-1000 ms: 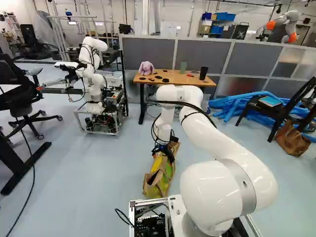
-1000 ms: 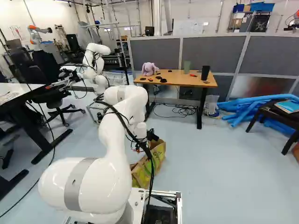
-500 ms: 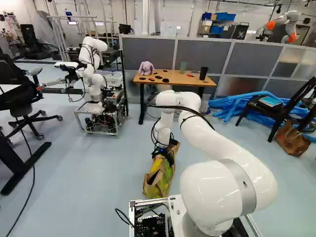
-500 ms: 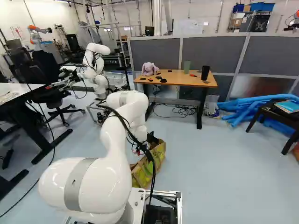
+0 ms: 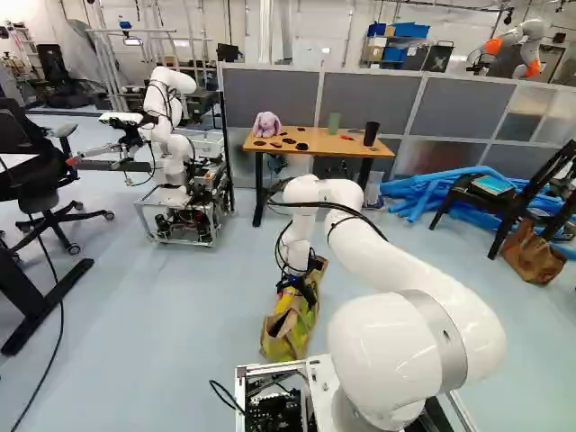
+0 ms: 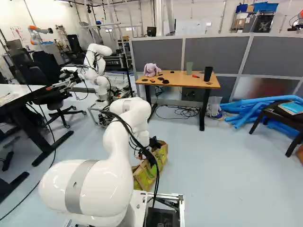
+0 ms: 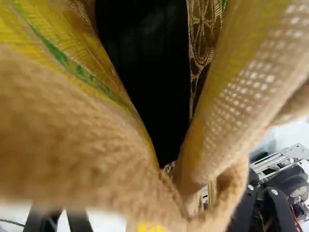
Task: Pick up the bag on the ground and place it on the table
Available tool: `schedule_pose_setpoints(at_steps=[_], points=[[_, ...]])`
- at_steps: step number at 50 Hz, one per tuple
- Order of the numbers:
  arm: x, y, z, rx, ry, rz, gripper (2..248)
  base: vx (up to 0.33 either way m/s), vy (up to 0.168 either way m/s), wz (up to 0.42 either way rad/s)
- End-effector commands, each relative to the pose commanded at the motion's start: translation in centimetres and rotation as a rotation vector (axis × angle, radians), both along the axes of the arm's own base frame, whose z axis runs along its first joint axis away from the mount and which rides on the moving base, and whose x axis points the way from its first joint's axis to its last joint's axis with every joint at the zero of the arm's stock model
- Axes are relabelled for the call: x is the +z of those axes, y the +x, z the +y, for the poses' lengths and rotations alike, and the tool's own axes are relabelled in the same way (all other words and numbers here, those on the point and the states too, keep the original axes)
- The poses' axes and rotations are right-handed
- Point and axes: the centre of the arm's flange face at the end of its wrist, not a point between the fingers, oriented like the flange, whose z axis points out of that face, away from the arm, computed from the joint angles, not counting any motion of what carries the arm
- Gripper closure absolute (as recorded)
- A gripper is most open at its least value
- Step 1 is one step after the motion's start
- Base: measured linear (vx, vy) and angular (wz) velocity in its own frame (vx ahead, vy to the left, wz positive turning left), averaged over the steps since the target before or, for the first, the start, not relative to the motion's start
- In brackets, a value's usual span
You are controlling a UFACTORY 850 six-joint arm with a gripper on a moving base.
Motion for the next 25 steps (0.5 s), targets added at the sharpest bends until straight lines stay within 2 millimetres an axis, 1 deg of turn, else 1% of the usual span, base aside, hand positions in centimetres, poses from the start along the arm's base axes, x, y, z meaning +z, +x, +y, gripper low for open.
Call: schedule_pose_setpoints(at_steps=[1,5,6,11,12,16,17,21,22,25], points=[[-0.08,0.00,0.00,0.000,0.000,0.000,12,0.000,0.000,0.000],[-0.26,-0.01,0.00,0.000,0.000,0.000,12,0.000,0.000,0.000],[-0.28,-0.01,0.00,0.000,0.000,0.000,48,0.000,0.000,0.000],[-0.35,-0.01,0.00,0.000,0.000,0.000,48,0.000,0.000,0.000],[-0.36,-0.01,0.00,0.000,0.000,0.000,86,0.000,0.000,0.000],[-0.37,-0.01,0.00,0.000,0.000,0.000,86,0.000,0.000,0.000],[-0.37,-0.01,0.00,0.000,0.000,0.000,125,0.000,0.000,0.000],[-0.37,-0.01,0.00,0.000,0.000,0.000,125,0.000,0.000,0.000],[-0.37,-0.01,0.00,0.000,0.000,0.000,161,0.000,0.000,0.000],[-0.37,-0.01,0.00,0.000,0.000,0.000,161,0.000,0.000,0.000]])
